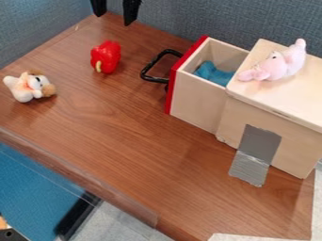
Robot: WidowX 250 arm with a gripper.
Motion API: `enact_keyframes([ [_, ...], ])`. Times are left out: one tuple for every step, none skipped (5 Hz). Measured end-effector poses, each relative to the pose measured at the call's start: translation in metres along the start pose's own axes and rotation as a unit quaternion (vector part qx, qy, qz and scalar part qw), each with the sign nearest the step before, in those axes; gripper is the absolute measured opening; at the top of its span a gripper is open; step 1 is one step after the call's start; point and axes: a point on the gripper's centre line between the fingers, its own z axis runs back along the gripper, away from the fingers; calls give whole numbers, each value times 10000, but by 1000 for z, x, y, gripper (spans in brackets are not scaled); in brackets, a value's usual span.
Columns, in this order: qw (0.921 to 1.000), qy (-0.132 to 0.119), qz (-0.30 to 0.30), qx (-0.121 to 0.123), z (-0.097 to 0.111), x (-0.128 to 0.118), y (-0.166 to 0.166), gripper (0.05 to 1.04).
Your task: Put the stuffed animal on the table
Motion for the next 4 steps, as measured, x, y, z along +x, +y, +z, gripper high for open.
enact_keyframes([
  [9996, 273, -10, -75, -22, -9, -1, 1000],
  [9993, 357, -26, -126, -21, -44, 8, 1000],
  [9995, -26, -111, -302, 8, -78, 37, 1000],
  [9978, -6, -574, -329, 8, -113, 58, 1000],
])
